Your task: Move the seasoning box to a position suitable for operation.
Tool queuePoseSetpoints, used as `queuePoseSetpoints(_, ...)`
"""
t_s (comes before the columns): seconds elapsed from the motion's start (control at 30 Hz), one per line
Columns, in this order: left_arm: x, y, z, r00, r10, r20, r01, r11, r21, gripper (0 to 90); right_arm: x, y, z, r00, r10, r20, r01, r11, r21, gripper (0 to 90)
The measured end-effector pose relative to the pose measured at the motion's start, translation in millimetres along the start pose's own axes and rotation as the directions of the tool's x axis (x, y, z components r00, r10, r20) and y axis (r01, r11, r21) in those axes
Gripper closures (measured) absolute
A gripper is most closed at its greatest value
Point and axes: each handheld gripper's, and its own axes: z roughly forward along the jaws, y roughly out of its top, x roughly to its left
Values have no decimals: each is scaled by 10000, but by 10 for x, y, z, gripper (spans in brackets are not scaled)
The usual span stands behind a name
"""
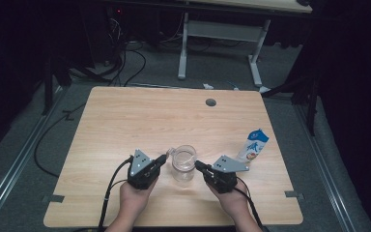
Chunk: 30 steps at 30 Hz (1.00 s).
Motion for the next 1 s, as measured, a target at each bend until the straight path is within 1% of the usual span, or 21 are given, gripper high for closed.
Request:
queuePoseSetpoints(0.13, -87, -73, -19, 9997, 140, 218, -143, 9998, 100, 900, 17, 12, -7, 10000, -31, 12, 31, 10000, -24, 894)
queuePoseSetpoints(0.17, -106, -82, -22, 9996, 183, 218, -186, 9997, 136, 900, 22, 17, -10, 10000, -72, 26, 72, 10000, -24, 894)
queuePoseSetpoints(0.2, -128, -92, -16, 9993, 174, 340, -179, 9997, 136, 900, 28, 20, -13, 10000, -63, 19, 63, 10000, -25, 894)
queuePoseSetpoints(0.4, -213, -114, -3, 9981, 229, 574, -239, 9996, 177, 900, 29, 38, -31, 9999, -152, 22, 152, 9998, -120, 893)
queuePoseSetpoints(0.6, -259, -92, 21, 9972, 177, 722, -187, 9997, 134, 900, 27, 42, -44, 9999, -121, 57, 122, 9998, -139, 893)
queuePoseSetpoints(0.67, -278, -86, 29, 9967, 223, 778, -235, 9996, 149, 900, 26, 43, -44, 9999, -141, 54, 142, 9998, -159, 894)
queuePoseSetpoints(1.0, -308, -86, 67, 9965, 73, 830, -75, 10000, 20, 900, 31, 45, -40, 9999, -102, 23, 103, 9998, -150, 891)
